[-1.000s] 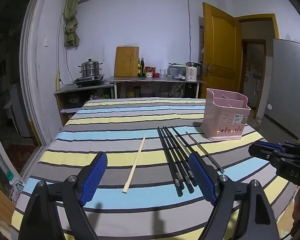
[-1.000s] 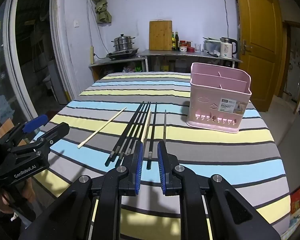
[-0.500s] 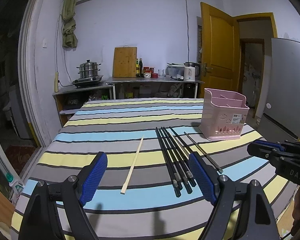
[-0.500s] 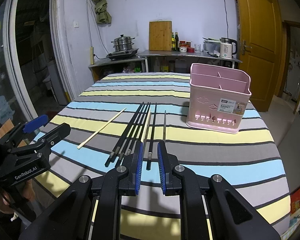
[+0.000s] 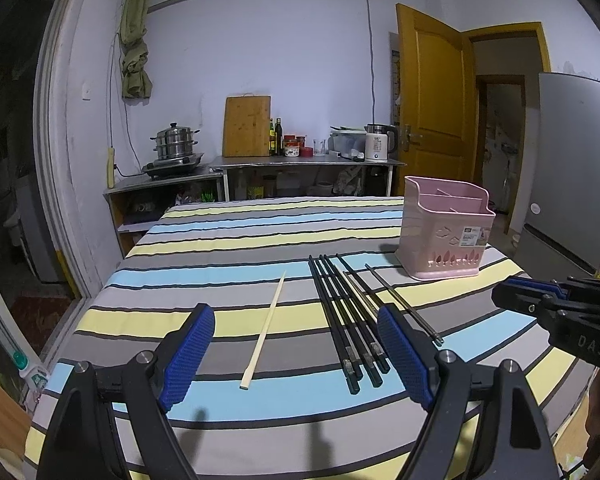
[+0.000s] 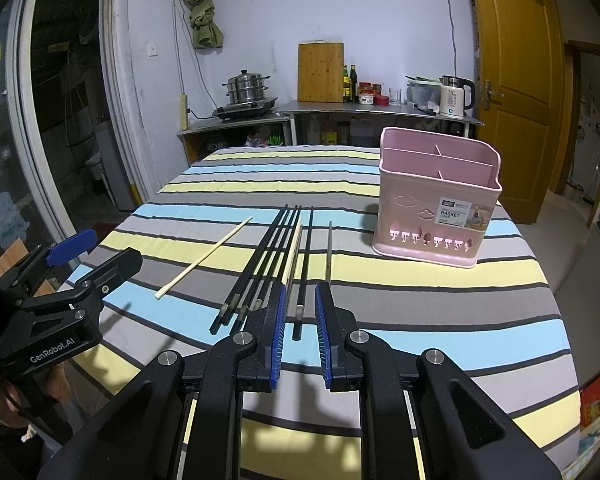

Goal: Organize utensils

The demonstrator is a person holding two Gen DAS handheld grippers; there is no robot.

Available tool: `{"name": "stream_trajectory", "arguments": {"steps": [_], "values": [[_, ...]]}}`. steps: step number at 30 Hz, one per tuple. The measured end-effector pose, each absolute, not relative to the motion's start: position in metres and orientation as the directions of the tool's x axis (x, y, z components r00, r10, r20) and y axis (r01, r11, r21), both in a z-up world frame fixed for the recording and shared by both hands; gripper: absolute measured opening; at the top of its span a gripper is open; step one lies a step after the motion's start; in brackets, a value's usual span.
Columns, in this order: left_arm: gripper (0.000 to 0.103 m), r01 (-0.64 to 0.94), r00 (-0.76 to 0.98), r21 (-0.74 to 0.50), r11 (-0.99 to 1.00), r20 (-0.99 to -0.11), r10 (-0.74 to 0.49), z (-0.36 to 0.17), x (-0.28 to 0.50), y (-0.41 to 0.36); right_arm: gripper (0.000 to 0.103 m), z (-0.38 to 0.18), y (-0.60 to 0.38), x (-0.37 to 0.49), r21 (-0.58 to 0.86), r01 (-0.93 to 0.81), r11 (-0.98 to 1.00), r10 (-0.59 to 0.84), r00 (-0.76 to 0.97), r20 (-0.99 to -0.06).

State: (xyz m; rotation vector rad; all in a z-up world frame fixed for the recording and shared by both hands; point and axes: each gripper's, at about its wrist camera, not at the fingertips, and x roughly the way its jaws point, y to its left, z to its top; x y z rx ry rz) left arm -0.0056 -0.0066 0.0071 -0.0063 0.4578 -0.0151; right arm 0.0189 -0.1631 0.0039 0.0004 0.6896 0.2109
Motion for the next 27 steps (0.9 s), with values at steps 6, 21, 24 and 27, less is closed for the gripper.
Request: {"name": "stream_trajectory", "arguments": {"steps": [6,21,24,27], "values": [[0.084,0.014,0.897,-0.010,1.000,-0.442,-0.017,0.0084,-0.0060,-0.0056,0.015,0.0057,-0.1633,0.0173,0.069,-0.191,0.979,0.191,0.753,-0.630],[0.084,0.021,0.899,-0.004,1.000,-0.438,-0.021,0.0108,-0.0064,-0.0089,0.015,0.0063,-0.1644,0.0159,0.070,-0.189,0.979,0.191,0.756,-0.627],[0.084,0.023,0.898,-0.005,1.000,-0.439,-0.023,0.0105,-0.0066,-0.0098,0.015,0.0063,-0.1644,0.0160,0.070,-0.189,0.979,0.191,0.755,-0.627],[0.084,0.022,0.898,-0.004,1.000,-0.439,-0.022,0.0104,-0.0065,-0.0100,0.015,0.0067,-0.1642,0.0155,0.069,-0.190,0.979,0.191,0.755,-0.627]]}}
